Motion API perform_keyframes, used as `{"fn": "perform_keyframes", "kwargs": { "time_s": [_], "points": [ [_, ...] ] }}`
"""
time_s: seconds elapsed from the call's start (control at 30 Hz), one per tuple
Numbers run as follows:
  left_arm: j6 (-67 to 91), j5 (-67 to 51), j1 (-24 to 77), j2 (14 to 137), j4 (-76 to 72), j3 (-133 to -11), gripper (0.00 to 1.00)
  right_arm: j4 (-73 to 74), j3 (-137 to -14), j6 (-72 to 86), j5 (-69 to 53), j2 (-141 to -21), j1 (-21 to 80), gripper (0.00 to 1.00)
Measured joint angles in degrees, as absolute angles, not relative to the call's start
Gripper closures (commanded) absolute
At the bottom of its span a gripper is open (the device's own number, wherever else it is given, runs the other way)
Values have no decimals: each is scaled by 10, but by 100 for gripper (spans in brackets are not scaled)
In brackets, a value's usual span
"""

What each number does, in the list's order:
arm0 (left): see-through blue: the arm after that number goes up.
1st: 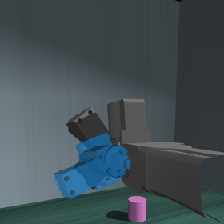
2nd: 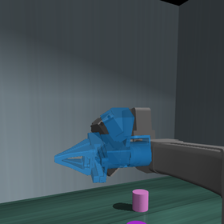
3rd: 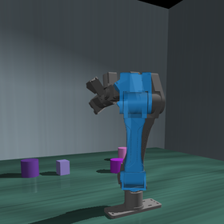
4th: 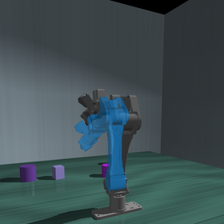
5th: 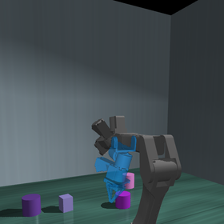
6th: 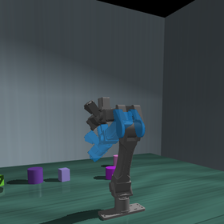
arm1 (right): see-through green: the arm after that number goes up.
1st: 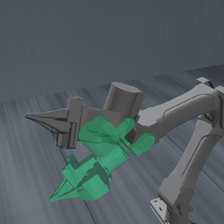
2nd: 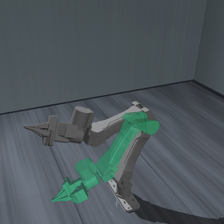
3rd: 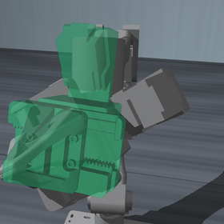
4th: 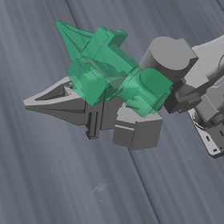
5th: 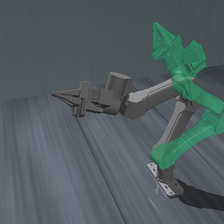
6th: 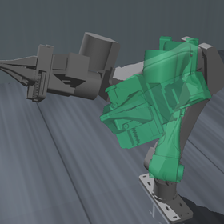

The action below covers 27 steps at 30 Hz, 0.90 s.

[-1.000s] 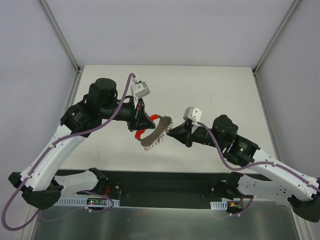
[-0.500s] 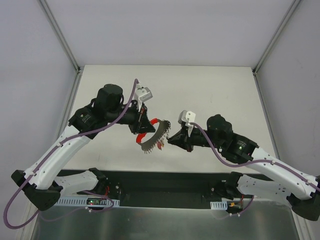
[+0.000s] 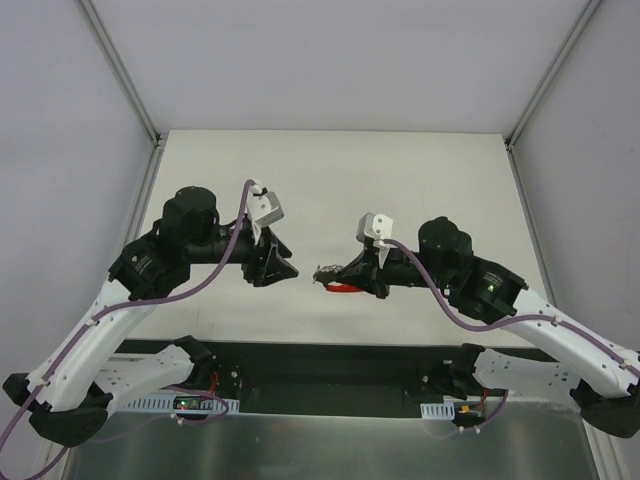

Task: Remove the keys from the keyring
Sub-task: Pick up the key from the keyring, then adjust the key on the keyring.

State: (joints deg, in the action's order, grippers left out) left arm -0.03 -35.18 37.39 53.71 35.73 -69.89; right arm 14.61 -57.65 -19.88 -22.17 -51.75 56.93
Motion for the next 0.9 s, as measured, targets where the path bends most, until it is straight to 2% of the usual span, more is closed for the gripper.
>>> {"fn": "perform_keyframes", "kwargs": {
  "time_s": [0.1,0.33,0.37,0.47,0.73,0.9],
  "points": [
    [-37,-382,374,504,347,-690,49,176,-600,-203,-235,-529,569,99],
    [-74,-455,374,483,302,-680,35,222,-644,-208,-261,-549,569,99],
    [-77,-465,374,484,297,-677,29,223,-644,-208,-266,-549,569,99],
    [-84,-487,374,486,284,-667,24,225,-644,-203,-282,-549,569,99],
    [-91,-507,375,479,245,-646,30,199,-644,-171,-315,-548,569,99],
    [-93,-495,375,422,207,-637,43,187,-644,-161,-322,-548,569,99]
  ]
}}
